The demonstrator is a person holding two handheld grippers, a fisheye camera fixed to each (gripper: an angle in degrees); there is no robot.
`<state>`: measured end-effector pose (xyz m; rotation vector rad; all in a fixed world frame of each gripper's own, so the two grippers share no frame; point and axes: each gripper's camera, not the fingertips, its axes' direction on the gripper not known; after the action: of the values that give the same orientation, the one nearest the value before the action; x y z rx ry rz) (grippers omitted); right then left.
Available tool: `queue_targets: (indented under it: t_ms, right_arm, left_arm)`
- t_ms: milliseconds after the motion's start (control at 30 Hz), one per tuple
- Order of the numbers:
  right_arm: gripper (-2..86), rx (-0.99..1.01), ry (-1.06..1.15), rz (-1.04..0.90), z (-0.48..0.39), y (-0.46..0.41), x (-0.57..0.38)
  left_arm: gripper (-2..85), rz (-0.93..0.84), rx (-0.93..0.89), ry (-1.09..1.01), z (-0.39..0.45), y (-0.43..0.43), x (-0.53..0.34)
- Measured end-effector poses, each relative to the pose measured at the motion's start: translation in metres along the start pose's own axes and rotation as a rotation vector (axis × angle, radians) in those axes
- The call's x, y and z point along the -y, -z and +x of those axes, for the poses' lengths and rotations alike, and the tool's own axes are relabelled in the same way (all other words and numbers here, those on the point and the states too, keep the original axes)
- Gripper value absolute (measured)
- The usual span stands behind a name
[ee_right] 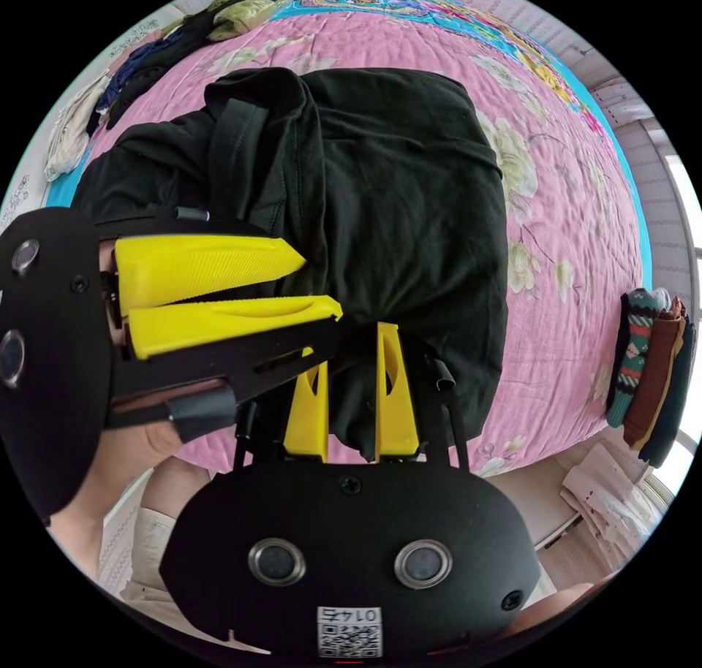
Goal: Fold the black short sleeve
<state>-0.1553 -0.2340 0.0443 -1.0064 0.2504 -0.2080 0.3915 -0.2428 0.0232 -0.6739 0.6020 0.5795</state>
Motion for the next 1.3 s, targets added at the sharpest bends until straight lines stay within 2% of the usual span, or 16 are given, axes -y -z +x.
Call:
queue_targets:
  t_ms: [767, 1067, 1300]
  right_arm:
    - [10.9, 0.037, -0.033, 0.012, 0.013, -0.003, -0.005]
    - [10.8, 0.002, 0.051, 0.009, 0.016, -0.006, -0.001]
    - [10.9, 0.029, -0.003, 0.018, 0.025, -0.006, 0.003]
  left_arm:
    - [9.6, -0.012, 0.028, 0.016, 0.016, -0.020, 0.016]
    - [9.6, -0.020, 0.049, 0.008, 0.023, -0.028, 0.020]
    - [9.5, -0.020, 0.035, 0.016, 0.025, -0.032, 0.022]
